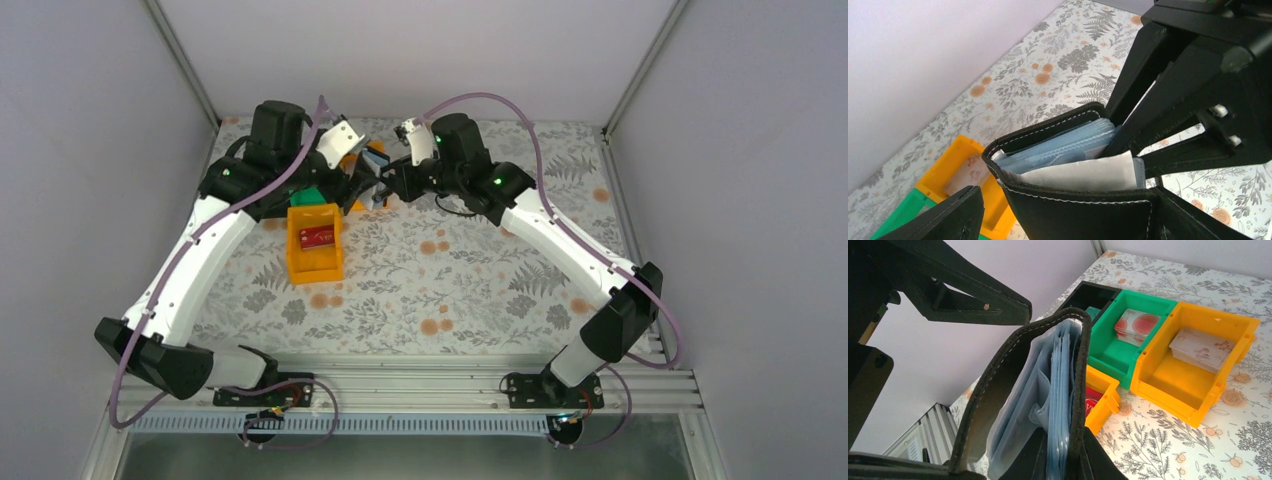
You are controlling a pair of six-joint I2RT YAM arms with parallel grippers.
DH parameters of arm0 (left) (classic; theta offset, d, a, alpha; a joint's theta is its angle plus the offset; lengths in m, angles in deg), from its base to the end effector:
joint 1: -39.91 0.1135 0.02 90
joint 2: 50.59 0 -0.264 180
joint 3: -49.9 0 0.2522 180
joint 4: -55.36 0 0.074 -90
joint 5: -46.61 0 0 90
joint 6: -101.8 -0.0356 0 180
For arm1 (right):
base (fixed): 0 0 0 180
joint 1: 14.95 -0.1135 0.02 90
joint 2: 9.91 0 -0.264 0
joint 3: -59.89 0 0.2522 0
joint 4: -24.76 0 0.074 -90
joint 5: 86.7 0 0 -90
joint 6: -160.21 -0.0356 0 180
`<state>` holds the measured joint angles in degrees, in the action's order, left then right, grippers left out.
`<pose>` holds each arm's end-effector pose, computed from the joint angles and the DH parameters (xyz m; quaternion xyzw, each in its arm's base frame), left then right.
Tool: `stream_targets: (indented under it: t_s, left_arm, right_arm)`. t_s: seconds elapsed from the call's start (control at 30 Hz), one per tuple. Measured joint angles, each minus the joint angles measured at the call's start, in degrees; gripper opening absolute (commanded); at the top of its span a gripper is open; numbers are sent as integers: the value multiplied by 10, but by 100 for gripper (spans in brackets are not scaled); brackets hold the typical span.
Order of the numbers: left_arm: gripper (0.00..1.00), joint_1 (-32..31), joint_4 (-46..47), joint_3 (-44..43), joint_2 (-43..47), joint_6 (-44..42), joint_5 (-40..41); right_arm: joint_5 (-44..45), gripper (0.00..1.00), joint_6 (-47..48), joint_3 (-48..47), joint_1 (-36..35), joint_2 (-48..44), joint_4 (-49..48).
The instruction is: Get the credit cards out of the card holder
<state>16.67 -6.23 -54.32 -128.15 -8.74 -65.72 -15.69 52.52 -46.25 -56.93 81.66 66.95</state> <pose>0.2484 -0.1214 0.4232 0.4074 0.7739 -0.1823 0.4494 0.2649 0.2539 0.3909 -0.2610 0.8069 0.3765 0.3729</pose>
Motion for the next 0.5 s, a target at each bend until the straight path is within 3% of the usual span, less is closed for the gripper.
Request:
stream_targets:
  t_s: [0.2, 0.37, 0.5]
  left_arm:
    - [80, 14, 5, 23, 19, -9, 10]
    - [97, 30, 18, 50, 33, -15, 12]
    - [100, 32, 24, 59, 33, -15, -11]
  right_arm:
    - [-18, 4, 4, 0, 0, 0, 0]
    - [-32, 4, 8, 0, 0, -3, 0]
    - [-42, 4, 8, 0, 0, -5, -1]
